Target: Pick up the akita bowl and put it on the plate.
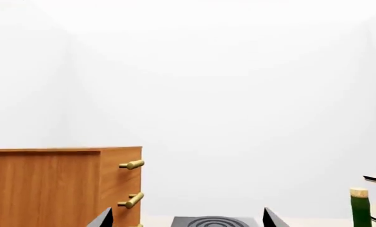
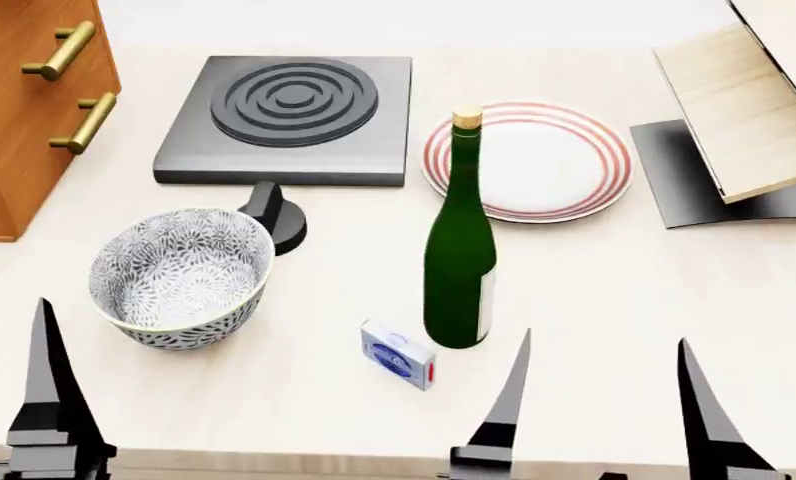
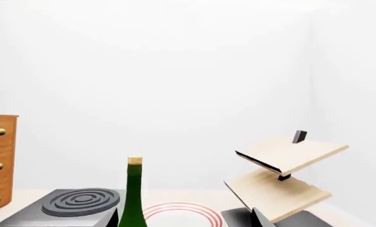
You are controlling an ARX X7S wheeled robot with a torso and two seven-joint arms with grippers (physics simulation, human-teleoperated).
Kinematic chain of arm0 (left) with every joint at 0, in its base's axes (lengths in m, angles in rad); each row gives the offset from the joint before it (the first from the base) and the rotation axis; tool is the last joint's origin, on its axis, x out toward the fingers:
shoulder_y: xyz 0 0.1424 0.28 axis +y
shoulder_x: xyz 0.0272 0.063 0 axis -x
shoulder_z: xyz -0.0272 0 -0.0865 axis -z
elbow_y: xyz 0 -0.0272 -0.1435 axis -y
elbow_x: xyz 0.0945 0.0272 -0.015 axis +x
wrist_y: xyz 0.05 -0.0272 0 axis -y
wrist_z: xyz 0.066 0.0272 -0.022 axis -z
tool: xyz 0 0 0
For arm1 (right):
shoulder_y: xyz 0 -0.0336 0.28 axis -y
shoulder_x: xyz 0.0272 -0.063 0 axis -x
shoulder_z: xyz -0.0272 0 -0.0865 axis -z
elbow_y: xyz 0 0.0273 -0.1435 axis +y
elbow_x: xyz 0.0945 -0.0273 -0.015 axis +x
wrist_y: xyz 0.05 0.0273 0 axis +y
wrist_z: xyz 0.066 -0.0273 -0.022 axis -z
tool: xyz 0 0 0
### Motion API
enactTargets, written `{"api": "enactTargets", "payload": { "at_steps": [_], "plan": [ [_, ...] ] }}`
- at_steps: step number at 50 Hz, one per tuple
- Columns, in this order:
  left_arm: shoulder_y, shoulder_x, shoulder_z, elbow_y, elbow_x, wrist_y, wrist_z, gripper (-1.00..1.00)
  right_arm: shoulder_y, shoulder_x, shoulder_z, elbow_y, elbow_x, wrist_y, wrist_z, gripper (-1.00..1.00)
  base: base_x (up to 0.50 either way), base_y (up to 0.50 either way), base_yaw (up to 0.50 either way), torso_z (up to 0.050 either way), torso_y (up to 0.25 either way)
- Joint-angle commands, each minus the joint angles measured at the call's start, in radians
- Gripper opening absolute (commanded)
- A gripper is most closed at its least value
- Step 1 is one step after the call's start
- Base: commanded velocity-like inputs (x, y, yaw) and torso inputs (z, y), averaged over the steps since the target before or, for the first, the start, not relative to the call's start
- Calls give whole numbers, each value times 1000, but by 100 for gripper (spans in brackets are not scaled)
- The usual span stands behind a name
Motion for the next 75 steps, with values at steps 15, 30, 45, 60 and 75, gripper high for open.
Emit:
{"api": "enactTargets", "payload": {
  "at_steps": [15, 30, 45, 60, 75],
  "plan": [
    [-22, -19, 21, -48, -11, 20, -25, 100, 3, 24, -19, 17, 56, 1, -1, 100, 0, -32, 0, 0, 0],
    [-30, -28, 36, -71, -6, 25, -41, 100, 12, 32, -30, 40, 70, -3, 7, 100, 0, -123, 0, 0, 0],
    [-31, -39, 41, -83, -12, 36, -53, 100, 15, 41, -38, 54, 73, -11, 19, 100, 0, -123, 0, 0, 0],
    [-30, -50, 48, -70, -21, 33, -63, 100, 17, 52, -45, 44, 83, -6, 28, 100, 0, -123, 0, 0, 0],
    [-28, -61, 54, -58, -32, 32, -71, 100, 21, 61, -62, 40, 79, -3, 37, 100, 0, -123, 0, 0, 0]
  ]
}}
